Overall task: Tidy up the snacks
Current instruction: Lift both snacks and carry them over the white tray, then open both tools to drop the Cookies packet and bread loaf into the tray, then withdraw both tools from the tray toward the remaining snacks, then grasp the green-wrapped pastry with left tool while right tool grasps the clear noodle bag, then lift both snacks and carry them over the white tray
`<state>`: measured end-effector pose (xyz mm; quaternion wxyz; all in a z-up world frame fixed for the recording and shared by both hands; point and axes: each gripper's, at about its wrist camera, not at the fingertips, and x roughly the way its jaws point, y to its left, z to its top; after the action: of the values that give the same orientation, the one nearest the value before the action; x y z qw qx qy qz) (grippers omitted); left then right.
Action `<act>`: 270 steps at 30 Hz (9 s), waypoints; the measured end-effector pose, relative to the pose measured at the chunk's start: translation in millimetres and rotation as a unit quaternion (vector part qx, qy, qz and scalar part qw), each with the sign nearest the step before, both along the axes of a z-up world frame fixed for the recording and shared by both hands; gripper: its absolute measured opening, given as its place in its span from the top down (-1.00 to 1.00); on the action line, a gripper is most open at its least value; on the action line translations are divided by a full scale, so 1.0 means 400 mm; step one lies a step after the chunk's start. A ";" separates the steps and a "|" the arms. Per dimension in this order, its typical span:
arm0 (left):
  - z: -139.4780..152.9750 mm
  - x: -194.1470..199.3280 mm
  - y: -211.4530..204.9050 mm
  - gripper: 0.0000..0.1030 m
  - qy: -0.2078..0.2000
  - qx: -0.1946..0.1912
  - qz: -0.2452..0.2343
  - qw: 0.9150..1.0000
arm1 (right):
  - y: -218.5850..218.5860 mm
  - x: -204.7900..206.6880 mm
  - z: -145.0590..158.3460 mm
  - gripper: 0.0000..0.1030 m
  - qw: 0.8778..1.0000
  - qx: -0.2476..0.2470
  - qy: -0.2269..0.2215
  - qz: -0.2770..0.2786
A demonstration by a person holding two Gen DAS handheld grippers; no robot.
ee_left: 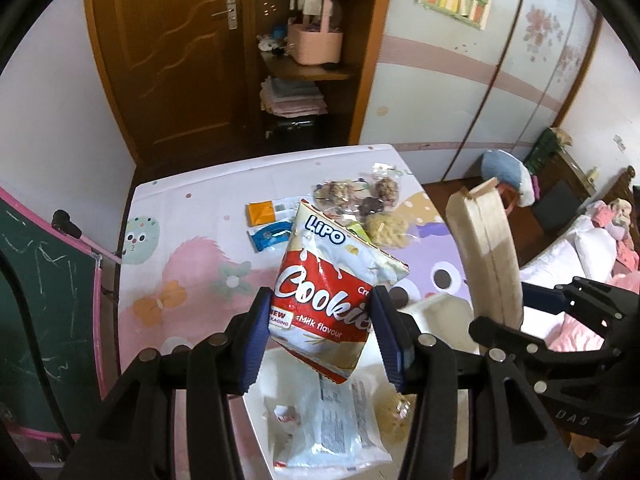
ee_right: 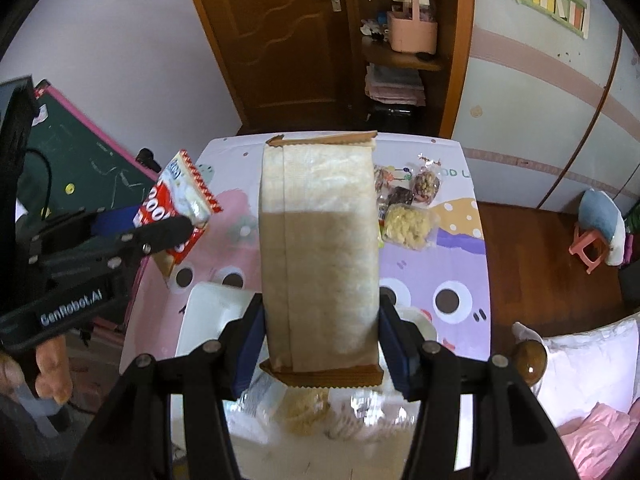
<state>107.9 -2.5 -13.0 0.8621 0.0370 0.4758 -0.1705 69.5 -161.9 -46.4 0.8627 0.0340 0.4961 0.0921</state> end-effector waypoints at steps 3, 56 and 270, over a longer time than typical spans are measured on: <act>0.010 -0.034 -0.012 0.08 -0.002 -0.002 -0.014 1.000 | -0.004 -0.045 -0.007 -0.04 1.000 -0.001 0.001 0.004; -0.372 -0.101 -0.169 0.06 0.133 0.077 -0.091 0.984 | 0.008 -0.216 -0.373 -0.09 0.987 0.032 0.159 0.002; -0.128 0.034 0.040 0.33 0.074 -0.028 0.053 0.995 | -0.216 0.056 -0.103 0.08 0.992 0.080 0.026 -0.090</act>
<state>121.7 13.6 -64.4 0.8331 -0.0250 0.5345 -0.1403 91.7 -248.2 -87.7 0.8488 0.1495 0.5044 0.0526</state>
